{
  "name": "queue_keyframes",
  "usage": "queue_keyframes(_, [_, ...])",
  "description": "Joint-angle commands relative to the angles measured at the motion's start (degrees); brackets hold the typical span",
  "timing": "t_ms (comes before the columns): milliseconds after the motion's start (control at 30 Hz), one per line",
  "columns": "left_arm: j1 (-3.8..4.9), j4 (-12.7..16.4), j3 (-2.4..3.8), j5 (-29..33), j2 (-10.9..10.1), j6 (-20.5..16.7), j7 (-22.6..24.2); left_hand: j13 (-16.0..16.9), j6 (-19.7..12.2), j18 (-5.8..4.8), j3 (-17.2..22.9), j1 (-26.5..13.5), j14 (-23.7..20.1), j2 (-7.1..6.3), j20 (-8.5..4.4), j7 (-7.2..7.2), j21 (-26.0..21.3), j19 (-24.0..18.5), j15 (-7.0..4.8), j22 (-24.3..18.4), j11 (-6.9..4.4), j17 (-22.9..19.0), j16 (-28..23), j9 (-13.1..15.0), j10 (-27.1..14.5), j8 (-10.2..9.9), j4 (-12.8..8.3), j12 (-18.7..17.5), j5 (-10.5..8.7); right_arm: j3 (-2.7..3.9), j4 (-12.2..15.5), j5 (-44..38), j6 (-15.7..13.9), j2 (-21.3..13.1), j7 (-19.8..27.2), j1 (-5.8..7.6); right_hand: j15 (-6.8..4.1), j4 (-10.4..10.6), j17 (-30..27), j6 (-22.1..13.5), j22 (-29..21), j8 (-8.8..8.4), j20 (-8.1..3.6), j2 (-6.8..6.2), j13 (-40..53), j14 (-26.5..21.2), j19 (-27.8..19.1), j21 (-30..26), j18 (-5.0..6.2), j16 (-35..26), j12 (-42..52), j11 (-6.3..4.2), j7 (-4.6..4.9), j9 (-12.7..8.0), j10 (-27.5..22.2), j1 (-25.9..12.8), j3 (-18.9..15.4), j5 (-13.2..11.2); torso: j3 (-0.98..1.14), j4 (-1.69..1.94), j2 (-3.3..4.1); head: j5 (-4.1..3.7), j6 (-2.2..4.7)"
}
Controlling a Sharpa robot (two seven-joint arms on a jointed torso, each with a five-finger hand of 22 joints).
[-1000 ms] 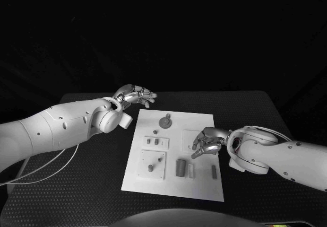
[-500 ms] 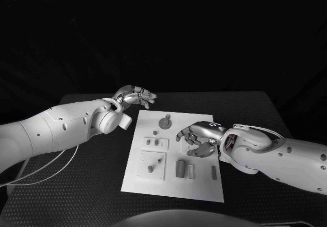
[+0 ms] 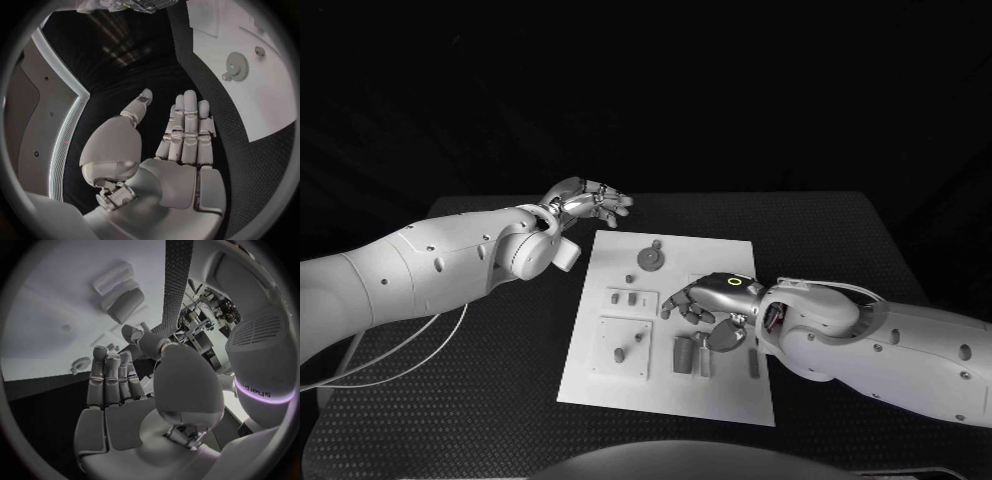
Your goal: Assemble the parts on the task board
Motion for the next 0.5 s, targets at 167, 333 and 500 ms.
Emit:
queue_keyframes(167, [0.04,0.0,0.03,0.2,0.1,0.8,0.7,0.1,-0.5,-0.54,-0.1,-0.6,0.1,-0.05,-0.27,0.12,-0.3,0.2,0.43,0.4,0.03,0.1,-0.3,-0.1,-0.4,0.3,0.3,0.0,-0.08,-0.04,0.5,-4.8,3.2,0.0,0.0,-2.25,-0.13,0.1,0.2,0.3,1.1,0.75,0.34,0.07,-0.2,-0.1,0.4,0.3,-0.43,0.9,1.0,0.0,-0.26,0.1,-0.3,0.7,0.3,0.2,-0.03,0.04,0.02,0.07,-0.14])
queue_keyframes(333, [0.03,0.1,0.03,0.2,0.0,0.9,0.7,0.1,-0.5,-0.54,-0.1,-0.6,0.1,-0.03,-0.27,0.13,-0.3,0.2,0.43,0.4,0.03,0.1,-0.3,-0.1,-0.4,0.3,0.3,0.0,-0.08,-0.04,0.3,-6.6,4.3,0.3,-0.5,-2.9,-0.2,0.1,0.2,0.8,1.1,1.25,0.28,0.21,-0.3,0.0,0.5,0.6,-0.43,1.4,1.7,-0.09,-0.08,0.2,-0.2,0.9,0.5,0.2,-0.05,0.02,-0.01,0.03,-0.19])
queue_keyframes(500, [0.02,0.1,0.03,0.2,0.0,0.9,0.6,0.1,-0.5,-0.54,-0.1,-0.6,0.1,-0.01,-0.27,0.13,-0.3,0.2,0.43,0.4,0.03,0.1,-0.3,-0.1,-0.4,0.3,0.3,0.0,-0.08,-0.03,-0.4,-8.9,4.8,0.6,-1.1,-3.84,-0.24,0.1,0.2,1.4,1.2,1.73,0.25,0.4,-0.5,-0.1,0.5,0.9,-0.43,1.8,2.2,-0.14,0.1,0.3,-0.2,0.9,0.5,0.2,-0.03,0.06,0.03,0.06,-0.26])
